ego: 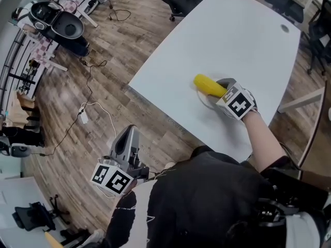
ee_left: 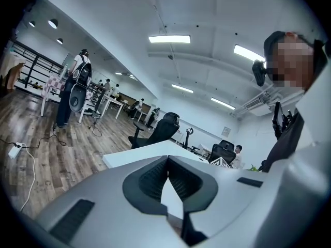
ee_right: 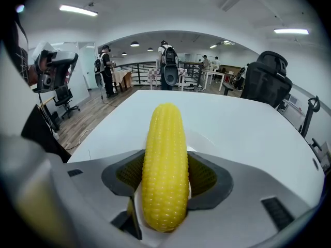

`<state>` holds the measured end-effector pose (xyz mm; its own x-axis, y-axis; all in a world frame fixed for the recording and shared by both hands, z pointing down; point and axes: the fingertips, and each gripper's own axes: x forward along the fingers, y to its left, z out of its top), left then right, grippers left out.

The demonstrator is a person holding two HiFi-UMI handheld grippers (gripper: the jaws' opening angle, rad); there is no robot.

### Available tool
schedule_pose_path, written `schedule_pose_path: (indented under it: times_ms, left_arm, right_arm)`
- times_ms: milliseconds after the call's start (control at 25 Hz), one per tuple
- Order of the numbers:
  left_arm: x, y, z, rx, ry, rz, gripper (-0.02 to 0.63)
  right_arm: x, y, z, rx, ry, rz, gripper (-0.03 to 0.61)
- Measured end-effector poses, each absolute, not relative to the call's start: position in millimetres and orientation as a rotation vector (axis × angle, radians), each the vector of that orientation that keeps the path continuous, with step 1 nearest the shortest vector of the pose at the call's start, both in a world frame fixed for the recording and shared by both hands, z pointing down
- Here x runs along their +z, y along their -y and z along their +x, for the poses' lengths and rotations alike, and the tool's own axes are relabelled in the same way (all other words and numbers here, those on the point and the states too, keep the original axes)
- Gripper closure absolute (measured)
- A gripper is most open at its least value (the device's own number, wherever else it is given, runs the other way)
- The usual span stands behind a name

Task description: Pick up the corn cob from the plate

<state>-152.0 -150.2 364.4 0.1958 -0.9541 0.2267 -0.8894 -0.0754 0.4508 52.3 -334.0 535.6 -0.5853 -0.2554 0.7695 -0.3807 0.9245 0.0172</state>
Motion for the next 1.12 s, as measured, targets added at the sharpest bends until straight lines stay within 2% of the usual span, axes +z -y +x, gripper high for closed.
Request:
schedule_pose_path:
  times_ms: [440,1120]
  left_arm:
    - [362,123,-189,-0.2,1.779,1.936,0.601]
    - [366,117,-189,-0.242,1.807,1.925,0.601]
  right_arm:
    - [534,335,56,0.217,2.209,0.525,0.332]
    - [513,347,56,0.289,2.3,0.616,0.331]
